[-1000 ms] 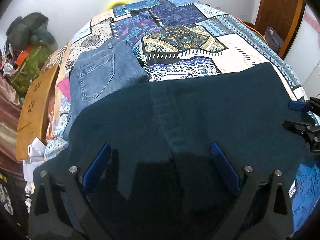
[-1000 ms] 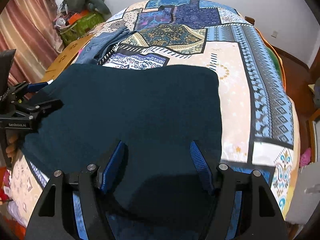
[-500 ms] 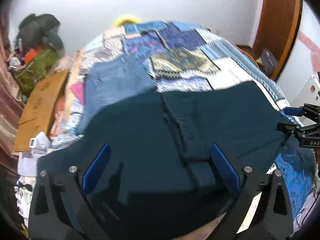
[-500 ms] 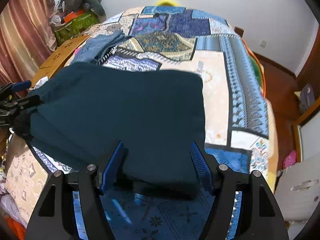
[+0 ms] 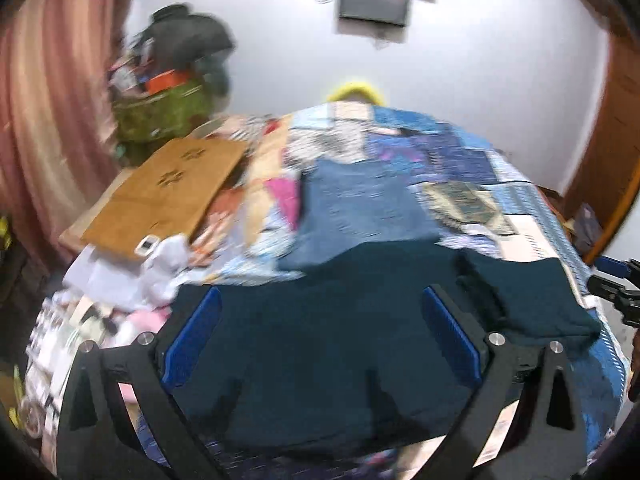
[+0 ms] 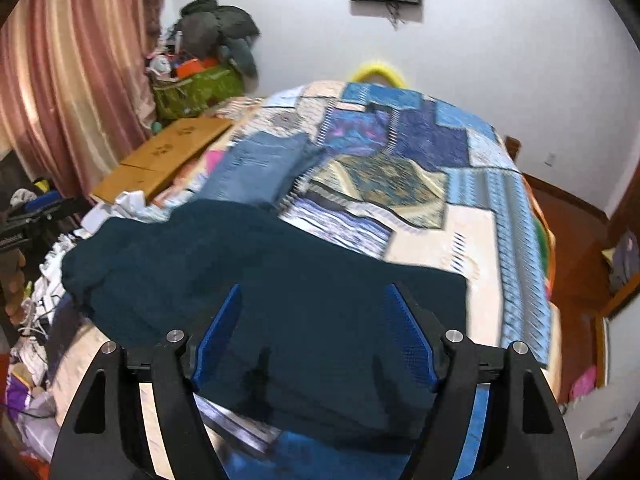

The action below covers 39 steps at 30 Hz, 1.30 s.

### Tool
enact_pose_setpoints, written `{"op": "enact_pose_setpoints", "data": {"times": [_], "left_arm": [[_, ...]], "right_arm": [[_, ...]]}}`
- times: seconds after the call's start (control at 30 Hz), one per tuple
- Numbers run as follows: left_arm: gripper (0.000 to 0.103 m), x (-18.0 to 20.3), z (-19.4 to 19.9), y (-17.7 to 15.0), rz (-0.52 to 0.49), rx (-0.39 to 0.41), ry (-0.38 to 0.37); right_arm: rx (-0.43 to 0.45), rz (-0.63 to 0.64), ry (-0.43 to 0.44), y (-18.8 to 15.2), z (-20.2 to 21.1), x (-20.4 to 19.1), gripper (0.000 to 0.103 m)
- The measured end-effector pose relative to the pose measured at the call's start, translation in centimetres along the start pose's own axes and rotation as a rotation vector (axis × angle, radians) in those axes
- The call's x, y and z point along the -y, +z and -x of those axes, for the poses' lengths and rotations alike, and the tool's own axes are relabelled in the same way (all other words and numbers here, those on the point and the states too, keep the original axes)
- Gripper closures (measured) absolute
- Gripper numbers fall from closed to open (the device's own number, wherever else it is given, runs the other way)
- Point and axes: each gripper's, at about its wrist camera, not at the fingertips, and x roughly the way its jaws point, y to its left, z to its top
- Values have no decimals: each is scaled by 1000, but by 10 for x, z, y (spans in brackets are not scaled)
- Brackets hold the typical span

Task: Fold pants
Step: 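Grasp the pants edge with the left gripper and lift it toward the right gripper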

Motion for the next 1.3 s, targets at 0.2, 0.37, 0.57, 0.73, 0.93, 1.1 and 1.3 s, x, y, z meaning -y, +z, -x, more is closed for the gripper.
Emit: {"op": "enact_pose_setpoints", "data": {"times": [0.2,0.37,0.57,0.73,0.93,1.1,1.3], "left_arm": [[2,-67,-21,-31,174,-172,35],[2,-110,-32,-64,326,-278,-1],[2,-128,-44,-97,494,-385,-112],[2,-133,-58,-118,631,-448,-251],[1,-139,-74,-118,706,-443,-335],[5,-146,-98,-109,750,-447,-361],[63,-144,-104,-97,696,-431,-241]], "right_arm": [[-54,7,60,-3,-33,-33,25],[-136,15,77,-16,-56,-49,25],[-166,-65,119,-27,-63,-46,25],[-168,-62,130,-30,-63,-48,25],[-161,-66,145,-31,-63,-47,24],[-155,-71,146,-32,-64,-47,24],[-153,-75,150,-33,-61,-48,24]]}}
